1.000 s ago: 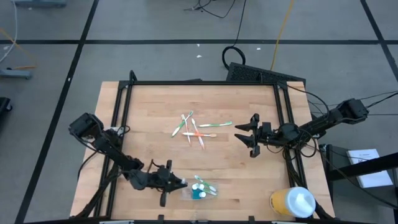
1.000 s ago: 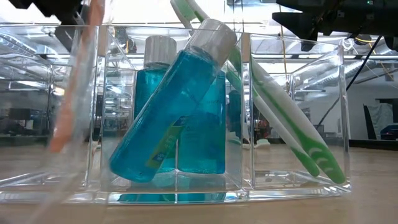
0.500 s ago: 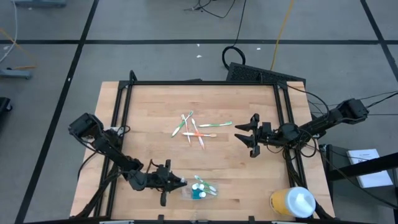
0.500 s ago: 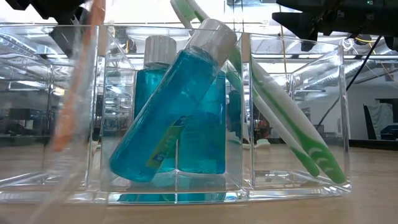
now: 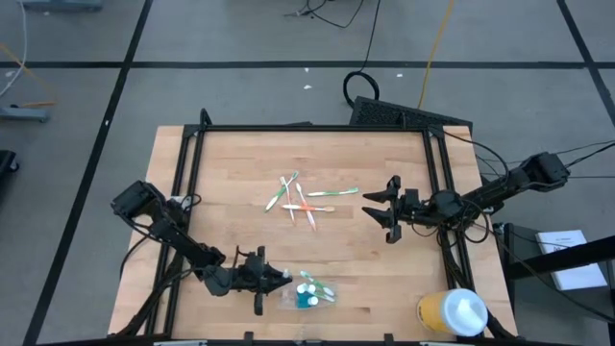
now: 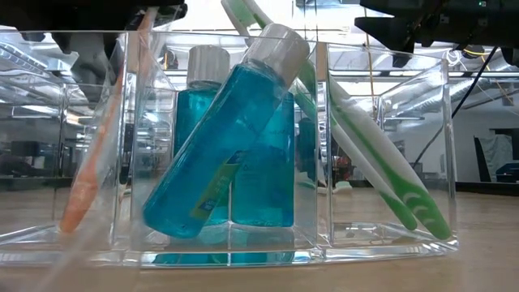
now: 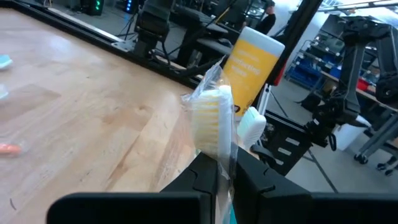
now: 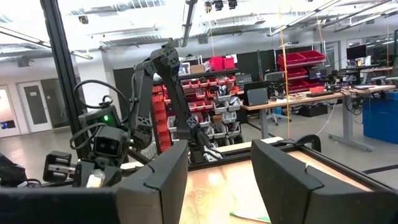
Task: Pick & Place toothbrushing station
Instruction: Put the orange toothbrush into the transparent organizer, then put the green toothbrush into the transparent organizer
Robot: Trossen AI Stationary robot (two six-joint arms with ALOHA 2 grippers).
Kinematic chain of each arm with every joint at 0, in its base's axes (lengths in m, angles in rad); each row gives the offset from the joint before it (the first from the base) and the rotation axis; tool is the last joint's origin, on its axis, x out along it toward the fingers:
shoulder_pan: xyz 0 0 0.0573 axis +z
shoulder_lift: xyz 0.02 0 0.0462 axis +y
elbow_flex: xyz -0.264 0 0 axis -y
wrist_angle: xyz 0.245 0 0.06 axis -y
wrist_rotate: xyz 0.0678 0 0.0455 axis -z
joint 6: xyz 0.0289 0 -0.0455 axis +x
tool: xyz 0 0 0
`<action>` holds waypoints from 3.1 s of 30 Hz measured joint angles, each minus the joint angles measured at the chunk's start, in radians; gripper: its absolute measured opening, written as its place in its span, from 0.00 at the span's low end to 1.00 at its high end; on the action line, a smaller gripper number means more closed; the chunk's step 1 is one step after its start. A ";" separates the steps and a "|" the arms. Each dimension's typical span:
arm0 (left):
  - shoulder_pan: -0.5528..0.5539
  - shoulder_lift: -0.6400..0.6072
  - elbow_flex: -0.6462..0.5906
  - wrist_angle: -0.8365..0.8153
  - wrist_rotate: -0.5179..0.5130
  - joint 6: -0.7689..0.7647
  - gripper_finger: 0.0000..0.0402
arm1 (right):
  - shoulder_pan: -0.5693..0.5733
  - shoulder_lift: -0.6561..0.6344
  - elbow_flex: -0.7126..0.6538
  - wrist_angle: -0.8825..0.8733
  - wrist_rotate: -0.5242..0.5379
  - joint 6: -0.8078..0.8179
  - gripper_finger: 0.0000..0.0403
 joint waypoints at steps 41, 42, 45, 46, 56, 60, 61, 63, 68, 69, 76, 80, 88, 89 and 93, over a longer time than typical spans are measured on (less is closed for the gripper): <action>0.115 -0.503 -0.002 -0.601 -0.099 0.186 0.69 | -0.001 0.000 0.000 -0.087 0.001 0.000 0.41; 0.138 -0.533 -0.002 -0.677 -0.087 0.159 0.69 | -0.002 0.000 0.000 -0.094 0.001 0.000 0.41; 0.209 -0.593 -0.002 -0.861 -0.059 0.112 0.69 | -0.011 0.001 0.000 -0.106 0.001 0.007 0.41; 0.238 -0.600 -0.002 -0.901 -0.045 0.109 0.69 | -0.017 0.003 0.000 -0.112 0.002 0.017 0.41; 0.530 -0.599 -0.002 -1.023 0.103 0.114 0.69 | -0.193 0.135 0.050 -0.478 0.198 0.270 0.41; 0.626 -0.599 -0.002 -1.115 0.157 0.085 0.69 | -0.345 0.189 0.120 -0.731 -0.050 0.480 0.41; 0.647 -0.599 -0.002 -1.141 0.169 0.065 0.69 | -0.375 0.209 0.132 -0.771 -0.129 0.522 0.41; 0.681 -0.599 -0.002 -1.182 0.181 0.028 0.69 | -0.418 0.252 0.142 -0.792 -0.249 0.572 0.41; 0.725 -0.599 -0.002 -1.204 0.183 0.000 0.69 | -0.475 0.361 0.152 -0.774 -0.288 0.633 0.41; 0.728 -0.599 -0.002 -1.201 0.183 0.000 0.69 | -0.487 0.383 0.152 -0.769 -0.289 0.647 0.41; 0.736 -0.589 -0.002 -1.191 0.183 0.003 0.69 | -0.539 0.506 0.152 -0.640 -0.321 0.678 0.41; 0.735 -0.576 -0.002 -1.186 0.184 0.006 0.69 | -0.561 0.558 0.159 -0.555 -0.329 0.651 0.41; 0.734 -0.576 -0.002 -1.182 0.184 0.006 0.69 | -0.613 0.691 0.283 -0.514 -0.341 0.518 0.41; 0.734 -0.576 -0.002 -1.182 0.187 0.006 0.69 | -0.620 0.710 0.305 -0.517 -0.341 0.505 0.41; 0.732 -0.576 -0.002 -1.183 0.212 0.002 0.69 | -0.655 0.783 0.388 -0.522 -0.328 0.497 0.41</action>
